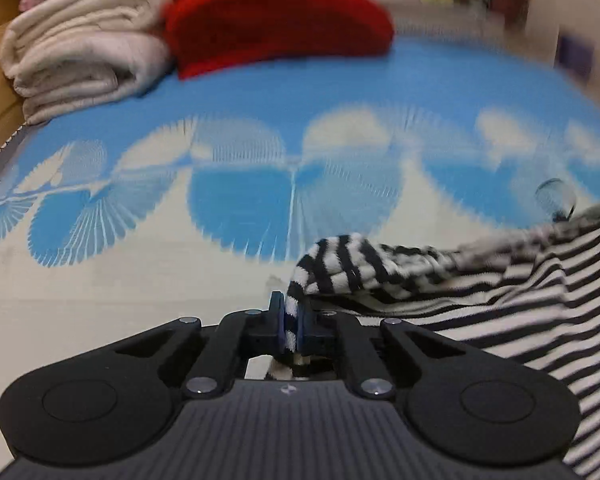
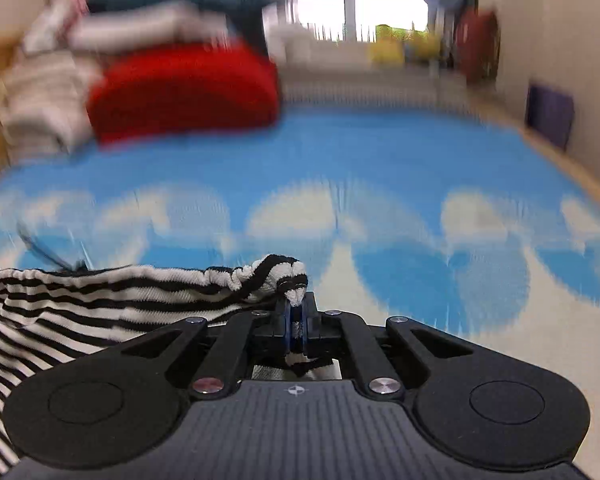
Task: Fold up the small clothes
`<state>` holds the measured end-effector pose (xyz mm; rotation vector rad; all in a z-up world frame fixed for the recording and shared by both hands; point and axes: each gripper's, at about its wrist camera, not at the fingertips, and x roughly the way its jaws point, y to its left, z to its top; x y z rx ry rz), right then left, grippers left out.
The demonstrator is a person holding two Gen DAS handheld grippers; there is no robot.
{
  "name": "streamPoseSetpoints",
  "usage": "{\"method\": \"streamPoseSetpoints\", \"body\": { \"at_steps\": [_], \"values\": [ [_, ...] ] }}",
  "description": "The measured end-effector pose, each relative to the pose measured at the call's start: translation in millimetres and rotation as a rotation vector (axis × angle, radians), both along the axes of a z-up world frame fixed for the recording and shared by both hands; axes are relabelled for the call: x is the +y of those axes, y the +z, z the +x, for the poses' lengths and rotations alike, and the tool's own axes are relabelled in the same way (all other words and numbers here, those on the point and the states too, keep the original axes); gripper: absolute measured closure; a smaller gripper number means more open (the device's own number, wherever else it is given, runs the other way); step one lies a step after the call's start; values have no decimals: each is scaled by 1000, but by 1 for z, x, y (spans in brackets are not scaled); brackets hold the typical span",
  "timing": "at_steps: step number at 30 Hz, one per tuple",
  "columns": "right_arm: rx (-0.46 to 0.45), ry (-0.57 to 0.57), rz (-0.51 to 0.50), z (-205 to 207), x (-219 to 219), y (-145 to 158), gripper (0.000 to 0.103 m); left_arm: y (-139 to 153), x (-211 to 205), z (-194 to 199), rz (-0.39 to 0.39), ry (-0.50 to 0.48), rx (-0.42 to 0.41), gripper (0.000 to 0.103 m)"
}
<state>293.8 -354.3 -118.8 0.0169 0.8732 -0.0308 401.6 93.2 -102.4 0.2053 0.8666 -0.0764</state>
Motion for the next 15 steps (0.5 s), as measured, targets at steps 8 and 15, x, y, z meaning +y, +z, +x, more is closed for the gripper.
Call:
{"method": "streamPoseSetpoints", "body": {
  "at_steps": [8, 15],
  "values": [
    [-226, -21, -55, 7, 19, 19, 99, 28, 17, 16, -136, 154, -182, 98],
    [216, -61, -135, 33, 33, -52, 78, -21, 14, 41, -137, 173, 181, 73]
  ]
}}
